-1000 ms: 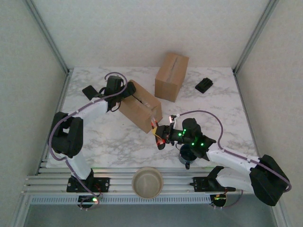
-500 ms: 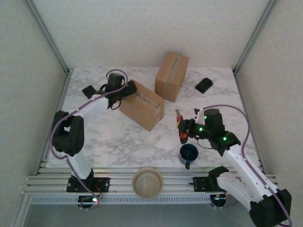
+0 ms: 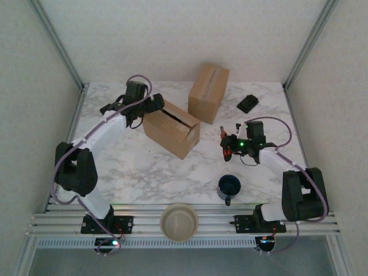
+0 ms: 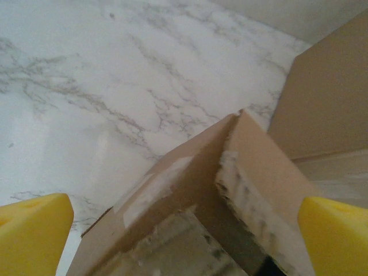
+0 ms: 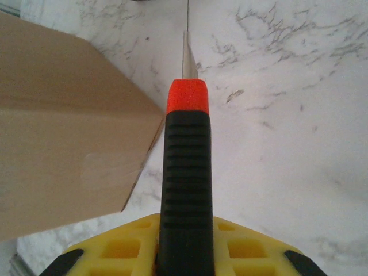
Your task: Unpack the express box
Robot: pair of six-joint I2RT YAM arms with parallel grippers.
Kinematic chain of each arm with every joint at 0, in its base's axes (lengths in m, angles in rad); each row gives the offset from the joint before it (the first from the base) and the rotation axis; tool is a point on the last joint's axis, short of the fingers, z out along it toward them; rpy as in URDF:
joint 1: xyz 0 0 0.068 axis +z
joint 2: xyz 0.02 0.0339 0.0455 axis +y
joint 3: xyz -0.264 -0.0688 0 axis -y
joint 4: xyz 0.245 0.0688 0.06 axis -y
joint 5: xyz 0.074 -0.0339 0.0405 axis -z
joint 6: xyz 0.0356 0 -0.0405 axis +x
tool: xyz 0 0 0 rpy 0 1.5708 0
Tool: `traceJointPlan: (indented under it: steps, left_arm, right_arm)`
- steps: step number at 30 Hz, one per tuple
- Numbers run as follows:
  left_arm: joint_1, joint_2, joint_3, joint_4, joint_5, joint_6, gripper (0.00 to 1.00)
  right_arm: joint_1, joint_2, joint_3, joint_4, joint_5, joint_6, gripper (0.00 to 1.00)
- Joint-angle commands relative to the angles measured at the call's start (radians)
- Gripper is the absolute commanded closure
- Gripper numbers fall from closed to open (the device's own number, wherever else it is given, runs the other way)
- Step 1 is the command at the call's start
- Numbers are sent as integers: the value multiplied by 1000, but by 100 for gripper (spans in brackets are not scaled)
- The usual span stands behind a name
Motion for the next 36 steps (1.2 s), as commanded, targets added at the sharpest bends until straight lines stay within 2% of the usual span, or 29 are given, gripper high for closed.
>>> traceJointPlan:
  steps: [1, 9, 17, 20, 24, 27, 29, 31, 32, 36]
  left_arm:
    - [2, -79, -22, -2, 0, 21, 0]
    - [5, -173, -60, 12, -1, 11, 0]
    - [5, -234, -65, -44, -17, -4, 0]
    - [5, -262, -90, -54, -22, -14, 0]
    - [5, -313, -132, -67, -40, -32, 0]
    - [5, -345, -162, -98, -56, -52, 0]
    - [6, -368, -188, -127, -75, -74, 0]
    - [9, -399, -230, -154, -95, -104, 0]
    - [12, -414, -254, -162, -100, -119, 1]
    - [34, -469, -402, -134, -72, -171, 18]
  right_arm:
    - [1, 66, -32, 203, 9, 12, 100]
    - [38, 156, -40, 200, 147, 60, 100]
    - [103, 224, 51, -87, 372, 145, 99]
    - [106, 236, 46, -128, 415, 193, 93]
    - [108, 236, 28, -145, 433, 256, 74]
    - [116, 207, 18, -180, 456, 287, 45]
    - [120, 167, 15, -215, 469, 289, 30]
    - [125, 101, 17, -261, 482, 272, 5]
    - [127, 63, 27, -287, 491, 255, 1]
    - [183, -107, 158, -458, 509, 101, 1]
